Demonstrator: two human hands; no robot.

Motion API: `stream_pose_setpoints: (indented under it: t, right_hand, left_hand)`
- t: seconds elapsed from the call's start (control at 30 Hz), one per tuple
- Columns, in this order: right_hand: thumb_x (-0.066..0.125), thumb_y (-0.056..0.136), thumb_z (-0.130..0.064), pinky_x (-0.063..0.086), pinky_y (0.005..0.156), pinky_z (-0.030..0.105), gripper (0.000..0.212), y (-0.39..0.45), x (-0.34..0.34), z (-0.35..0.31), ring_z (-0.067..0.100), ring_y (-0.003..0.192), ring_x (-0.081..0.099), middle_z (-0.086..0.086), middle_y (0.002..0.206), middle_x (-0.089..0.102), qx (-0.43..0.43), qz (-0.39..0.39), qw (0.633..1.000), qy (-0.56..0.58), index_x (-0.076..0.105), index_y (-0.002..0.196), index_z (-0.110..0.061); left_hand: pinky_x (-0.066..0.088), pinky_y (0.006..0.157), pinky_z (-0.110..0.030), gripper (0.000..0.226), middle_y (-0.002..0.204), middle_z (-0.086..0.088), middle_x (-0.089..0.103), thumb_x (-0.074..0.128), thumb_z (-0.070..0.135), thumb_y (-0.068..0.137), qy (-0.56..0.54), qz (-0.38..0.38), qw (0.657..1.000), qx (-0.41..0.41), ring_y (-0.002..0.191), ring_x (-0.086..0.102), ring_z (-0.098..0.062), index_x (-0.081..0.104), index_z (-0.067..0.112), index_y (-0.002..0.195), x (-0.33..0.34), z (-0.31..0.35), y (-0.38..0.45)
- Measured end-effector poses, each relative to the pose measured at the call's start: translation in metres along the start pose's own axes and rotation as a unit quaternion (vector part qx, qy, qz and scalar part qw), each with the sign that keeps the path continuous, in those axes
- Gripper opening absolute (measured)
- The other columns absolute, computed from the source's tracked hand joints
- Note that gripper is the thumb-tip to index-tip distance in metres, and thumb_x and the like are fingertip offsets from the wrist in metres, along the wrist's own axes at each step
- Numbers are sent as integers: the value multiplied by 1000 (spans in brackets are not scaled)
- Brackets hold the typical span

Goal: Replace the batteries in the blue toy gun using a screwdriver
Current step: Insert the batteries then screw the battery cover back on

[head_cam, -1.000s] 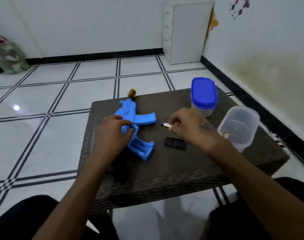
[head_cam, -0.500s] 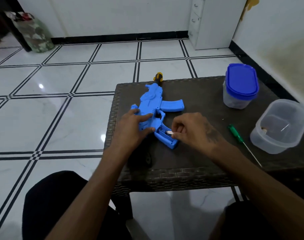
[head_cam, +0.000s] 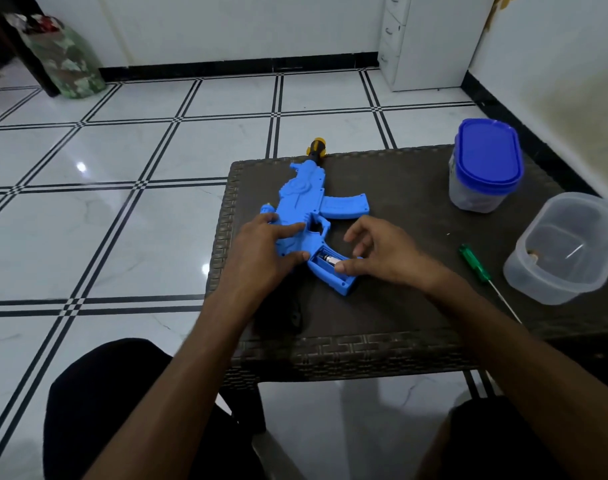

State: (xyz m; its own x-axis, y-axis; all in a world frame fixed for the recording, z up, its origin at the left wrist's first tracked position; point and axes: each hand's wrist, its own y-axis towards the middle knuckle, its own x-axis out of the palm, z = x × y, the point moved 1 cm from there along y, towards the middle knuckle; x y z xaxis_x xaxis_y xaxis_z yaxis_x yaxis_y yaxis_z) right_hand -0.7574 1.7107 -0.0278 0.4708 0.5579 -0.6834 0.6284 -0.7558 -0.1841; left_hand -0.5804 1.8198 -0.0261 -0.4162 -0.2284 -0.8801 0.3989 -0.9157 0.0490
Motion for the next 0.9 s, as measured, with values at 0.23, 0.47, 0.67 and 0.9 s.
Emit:
stream_pose_setpoints:
  t: [0.23, 0.47, 0.67, 0.9]
  right_hand:
    - [86, 74, -12, 45, 58, 22, 27, 11, 3, -15, 9, 66, 57, 0, 76, 64, 80, -85, 989, 88, 64, 90, -13]
    - [86, 74, -12, 43, 56, 20, 28, 10, 2, -16, 7, 65, 57, -2, 76, 63, 83, -82, 989, 93, 64, 91, -13]
    - [77, 85, -19, 41, 50, 21, 21, 1, -4, -9, 10, 67, 57, 2, 81, 68, 68, -114, 988, 74, 68, 103, -13]
    - [74, 85, -5, 51, 58, 27, 24, 4, -15, -10, 17, 71, 61, 14, 95, 75, 75, -138, 987, 45, 72, 109, -10]
  left_hand:
    - [36, 106, -35, 57, 152, -1, 39, 72, 46, 81, 21, 2, 1000, 0, 137, 39, -19, 55, 38, 135, -1, 2, -1]
    - [36, 107, -36, 57, 152, -2, 38, 73, 45, 81, 3, -6, 1000, -6, 137, 39, -22, 55, 37, 135, 0, 1, 0]
    - [35, 108, -37, 57, 154, -2, 36, 72, 43, 82, -2, -11, 1000, -16, 138, 37, -22, 54, 37, 137, 2, 1, 0]
    - [35, 108, -39, 57, 153, -4, 37, 72, 43, 83, 2, -16, 1000, -13, 138, 37, -24, 54, 35, 137, 1, 2, 1]
